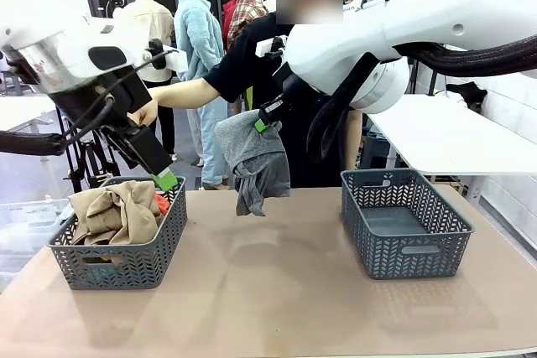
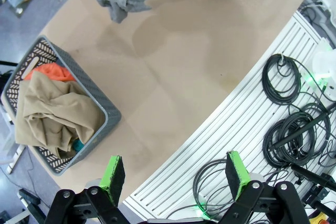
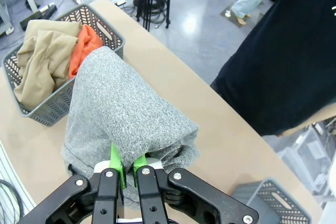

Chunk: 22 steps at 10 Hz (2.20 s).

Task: Sort the tops and bottoms.
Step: Sort the clothes according to human instructions.

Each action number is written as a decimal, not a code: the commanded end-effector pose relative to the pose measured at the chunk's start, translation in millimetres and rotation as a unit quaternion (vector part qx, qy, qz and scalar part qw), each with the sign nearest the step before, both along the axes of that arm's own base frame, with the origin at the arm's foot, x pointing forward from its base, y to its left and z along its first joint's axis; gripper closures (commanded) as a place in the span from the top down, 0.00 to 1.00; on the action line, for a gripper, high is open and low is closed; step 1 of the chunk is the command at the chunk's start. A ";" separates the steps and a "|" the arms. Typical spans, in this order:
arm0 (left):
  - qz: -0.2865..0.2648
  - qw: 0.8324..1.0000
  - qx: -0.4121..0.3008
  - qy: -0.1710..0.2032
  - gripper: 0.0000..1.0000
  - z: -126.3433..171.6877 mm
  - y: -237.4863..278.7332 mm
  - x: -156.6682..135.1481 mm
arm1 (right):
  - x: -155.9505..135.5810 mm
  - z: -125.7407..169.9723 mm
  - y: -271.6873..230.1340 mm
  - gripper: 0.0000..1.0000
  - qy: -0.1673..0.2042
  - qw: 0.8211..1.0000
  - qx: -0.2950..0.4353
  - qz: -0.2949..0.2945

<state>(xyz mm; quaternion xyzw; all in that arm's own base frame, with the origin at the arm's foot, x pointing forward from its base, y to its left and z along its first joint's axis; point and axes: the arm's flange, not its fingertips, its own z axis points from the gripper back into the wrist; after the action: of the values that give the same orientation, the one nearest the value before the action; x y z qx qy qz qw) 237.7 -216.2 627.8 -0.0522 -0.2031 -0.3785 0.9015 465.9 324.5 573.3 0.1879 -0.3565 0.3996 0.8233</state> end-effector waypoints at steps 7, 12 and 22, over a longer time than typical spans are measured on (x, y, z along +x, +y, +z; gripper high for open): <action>-0.039 0.999 -0.010 -0.024 1.00 49.3 46.8 -24.7 | 7.8 26.3 50.5 0.00 -0.074 0.985 0.074 0.135; -0.039 0.999 -0.010 -0.024 1.00 49.3 46.8 -24.7 | 38.8 14.0 159.7 0.00 -0.029 0.960 0.032 0.276; -0.039 0.999 -0.010 -0.024 1.00 49.3 46.8 -24.7 | 66.5 6.0 210.2 0.00 -0.076 0.930 0.075 0.352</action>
<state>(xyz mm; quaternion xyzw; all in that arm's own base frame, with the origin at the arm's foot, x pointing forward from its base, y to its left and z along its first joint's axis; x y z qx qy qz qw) 212.9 -170.3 677.5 -0.0590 -0.2263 -0.4148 0.8793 509.7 516.1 568.7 0.3231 -0.3603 0.6341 0.6031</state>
